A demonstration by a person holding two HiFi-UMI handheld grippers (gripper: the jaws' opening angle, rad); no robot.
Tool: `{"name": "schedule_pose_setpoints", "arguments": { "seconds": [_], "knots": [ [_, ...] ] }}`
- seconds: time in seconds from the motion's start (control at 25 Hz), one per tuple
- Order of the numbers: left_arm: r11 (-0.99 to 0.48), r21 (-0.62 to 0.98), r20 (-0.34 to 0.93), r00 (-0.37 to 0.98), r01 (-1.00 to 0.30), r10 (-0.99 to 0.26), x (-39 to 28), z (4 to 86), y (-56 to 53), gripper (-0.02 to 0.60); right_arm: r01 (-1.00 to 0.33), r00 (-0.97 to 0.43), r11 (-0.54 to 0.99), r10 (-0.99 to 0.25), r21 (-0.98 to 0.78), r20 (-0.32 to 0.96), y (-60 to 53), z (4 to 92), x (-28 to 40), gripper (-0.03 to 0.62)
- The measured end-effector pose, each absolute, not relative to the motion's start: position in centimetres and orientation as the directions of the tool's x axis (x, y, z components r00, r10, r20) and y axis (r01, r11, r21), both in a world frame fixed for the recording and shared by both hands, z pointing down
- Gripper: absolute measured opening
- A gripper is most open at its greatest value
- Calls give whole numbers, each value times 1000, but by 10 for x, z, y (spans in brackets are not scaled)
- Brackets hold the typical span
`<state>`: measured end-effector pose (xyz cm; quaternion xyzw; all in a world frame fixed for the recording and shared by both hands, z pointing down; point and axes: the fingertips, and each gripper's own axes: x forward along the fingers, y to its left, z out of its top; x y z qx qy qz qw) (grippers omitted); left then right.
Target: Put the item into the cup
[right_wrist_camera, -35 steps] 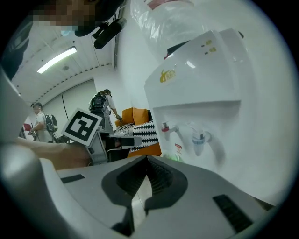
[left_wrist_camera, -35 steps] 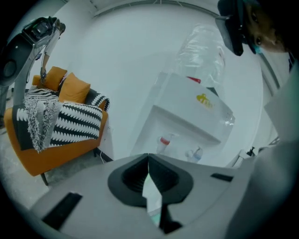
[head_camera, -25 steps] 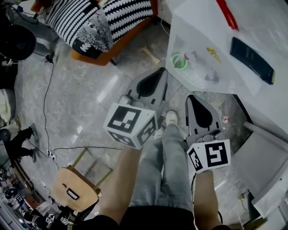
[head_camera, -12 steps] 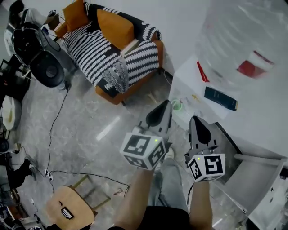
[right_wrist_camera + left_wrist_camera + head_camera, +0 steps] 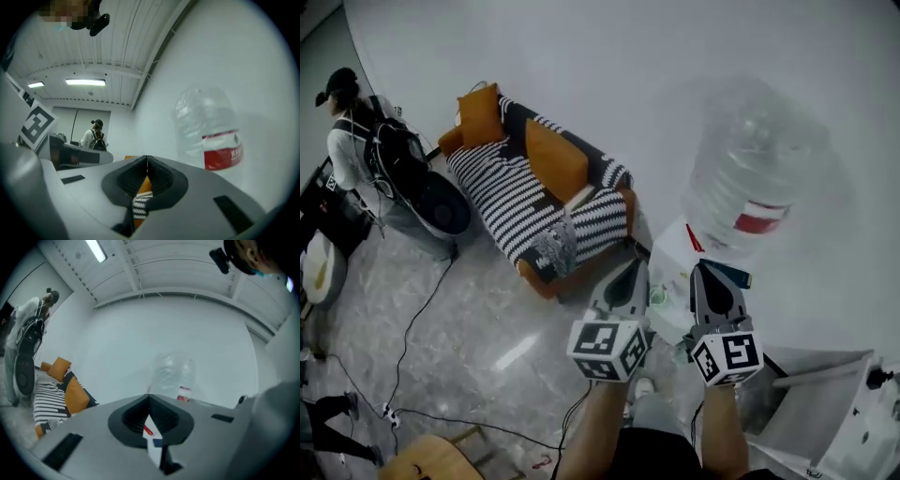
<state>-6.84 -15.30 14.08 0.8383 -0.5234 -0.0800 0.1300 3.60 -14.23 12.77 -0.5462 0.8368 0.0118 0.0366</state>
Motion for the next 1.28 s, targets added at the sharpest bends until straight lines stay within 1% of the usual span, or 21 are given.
{"name": "schedule_pose_setpoints", "arguments": {
  "seconds": [0.08, 0.2, 0.28, 0.4, 0.56, 0.76, 1.28],
  "knots": [
    [-415, 241, 16, 431, -878, -902, -67, 131, -145, 14, -922, -382, 387, -917, -18, -110, -138, 103, 37, 11],
    [-435, 183, 5, 443, -882, -897, -67, 120, -137, 14, -926, -365, 373, -924, -62, -112, -134, 95, 34, 11],
    [-457, 180, -15, 462, -871, -887, -66, 113, -136, 14, -910, -398, 408, -910, -76, -117, -131, 94, 26, 11],
    [-483, 194, -51, 483, -854, -874, -60, 104, -131, 14, -900, -428, 434, -896, -41, -116, -125, 89, 19, 11],
    [-508, 122, -72, 503, -853, -861, -48, 91, -130, 14, -905, -418, 425, -899, -31, -130, -126, 82, 19, 11],
    [-502, 72, -75, 497, -862, -864, -42, 86, -136, 14, -910, -412, 414, -905, 2, -105, -127, 81, 19, 9],
    [-503, 79, -55, 500, -861, -864, -48, 101, -130, 14, -909, -417, 416, -906, 27, -75, -112, 91, 16, 11]
  ]
}}
